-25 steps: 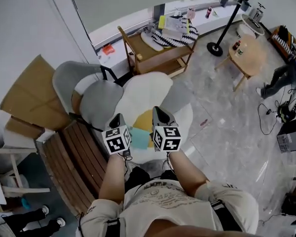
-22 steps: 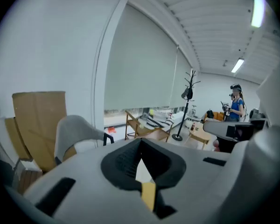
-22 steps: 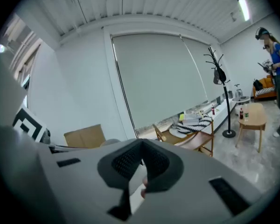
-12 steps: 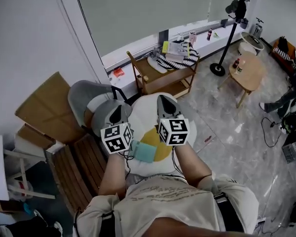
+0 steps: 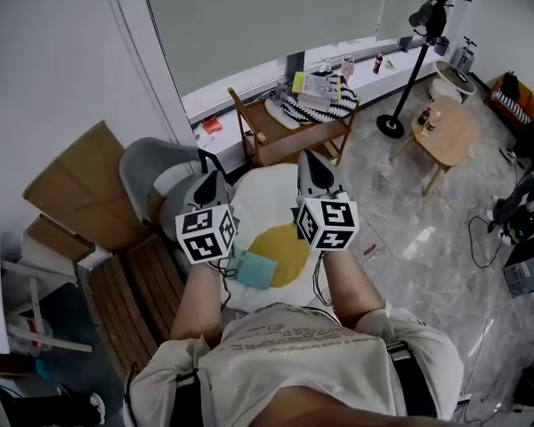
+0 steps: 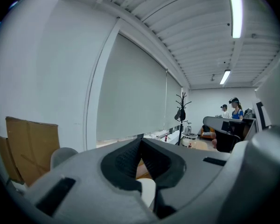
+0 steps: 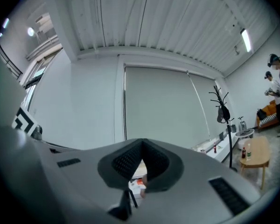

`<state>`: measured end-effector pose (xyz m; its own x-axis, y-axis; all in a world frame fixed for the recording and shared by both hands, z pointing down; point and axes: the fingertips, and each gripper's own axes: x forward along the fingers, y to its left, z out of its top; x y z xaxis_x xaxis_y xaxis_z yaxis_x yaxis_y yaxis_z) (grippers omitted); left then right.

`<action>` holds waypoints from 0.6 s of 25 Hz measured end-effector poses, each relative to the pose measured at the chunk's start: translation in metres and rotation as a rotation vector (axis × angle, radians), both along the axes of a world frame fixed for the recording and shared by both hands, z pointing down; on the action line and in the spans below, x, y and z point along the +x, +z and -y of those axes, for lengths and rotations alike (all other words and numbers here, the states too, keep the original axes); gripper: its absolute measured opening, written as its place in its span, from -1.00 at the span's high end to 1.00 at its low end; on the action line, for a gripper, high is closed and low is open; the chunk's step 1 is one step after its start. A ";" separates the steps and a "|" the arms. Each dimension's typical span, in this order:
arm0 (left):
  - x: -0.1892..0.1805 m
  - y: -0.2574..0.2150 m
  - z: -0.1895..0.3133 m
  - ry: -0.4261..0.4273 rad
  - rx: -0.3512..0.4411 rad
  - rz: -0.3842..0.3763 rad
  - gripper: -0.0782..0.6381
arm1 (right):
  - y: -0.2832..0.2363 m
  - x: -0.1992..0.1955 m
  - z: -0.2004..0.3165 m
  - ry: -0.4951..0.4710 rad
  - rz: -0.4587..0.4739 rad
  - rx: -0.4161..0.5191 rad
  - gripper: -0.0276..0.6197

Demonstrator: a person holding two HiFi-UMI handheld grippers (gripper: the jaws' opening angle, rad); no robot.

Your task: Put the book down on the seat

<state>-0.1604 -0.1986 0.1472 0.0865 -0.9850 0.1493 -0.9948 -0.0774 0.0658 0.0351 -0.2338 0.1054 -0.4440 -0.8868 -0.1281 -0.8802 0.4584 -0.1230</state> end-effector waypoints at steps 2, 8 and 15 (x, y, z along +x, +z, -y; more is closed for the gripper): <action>-0.001 0.002 0.001 0.006 -0.005 -0.011 0.73 | 0.004 -0.002 -0.001 0.001 -0.008 -0.007 0.83; -0.004 0.005 0.007 0.008 -0.014 -0.024 0.73 | 0.011 -0.007 0.005 -0.008 -0.007 -0.027 0.83; -0.009 0.006 0.003 0.002 -0.021 -0.028 0.73 | 0.013 -0.016 0.004 -0.033 0.005 -0.038 0.83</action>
<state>-0.1694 -0.2016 0.1536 0.0932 -0.9815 0.1671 -0.9924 -0.0780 0.0953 0.0187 -0.2376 0.1181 -0.4724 -0.8761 -0.0966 -0.8641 0.4820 -0.1452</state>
